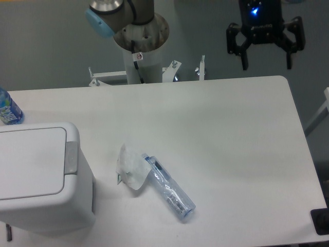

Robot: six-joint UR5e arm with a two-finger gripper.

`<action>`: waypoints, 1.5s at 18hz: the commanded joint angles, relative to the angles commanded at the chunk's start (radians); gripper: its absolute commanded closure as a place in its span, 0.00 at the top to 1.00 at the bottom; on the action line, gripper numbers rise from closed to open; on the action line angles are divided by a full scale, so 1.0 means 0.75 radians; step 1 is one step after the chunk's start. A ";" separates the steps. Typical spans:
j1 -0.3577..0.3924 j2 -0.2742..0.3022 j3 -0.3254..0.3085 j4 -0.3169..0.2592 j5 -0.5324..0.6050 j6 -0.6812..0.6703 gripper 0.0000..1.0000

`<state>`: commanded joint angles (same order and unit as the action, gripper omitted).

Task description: Open the trash can

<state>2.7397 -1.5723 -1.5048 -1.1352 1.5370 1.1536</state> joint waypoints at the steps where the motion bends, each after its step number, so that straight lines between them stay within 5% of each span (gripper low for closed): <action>1: 0.000 0.000 0.000 0.000 0.000 0.000 1.00; 9: 0.000 0.004 -0.010 0.008 0.002 -0.010 1.00; 14: -0.020 0.012 -0.027 0.014 -0.002 -0.178 1.00; 19: -0.137 -0.004 -0.022 0.039 -0.004 -0.384 1.00; 27: -0.464 -0.125 -0.006 0.074 -0.014 -1.008 1.00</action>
<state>2.3917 -1.6658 -1.5095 -1.0799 1.5264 0.3978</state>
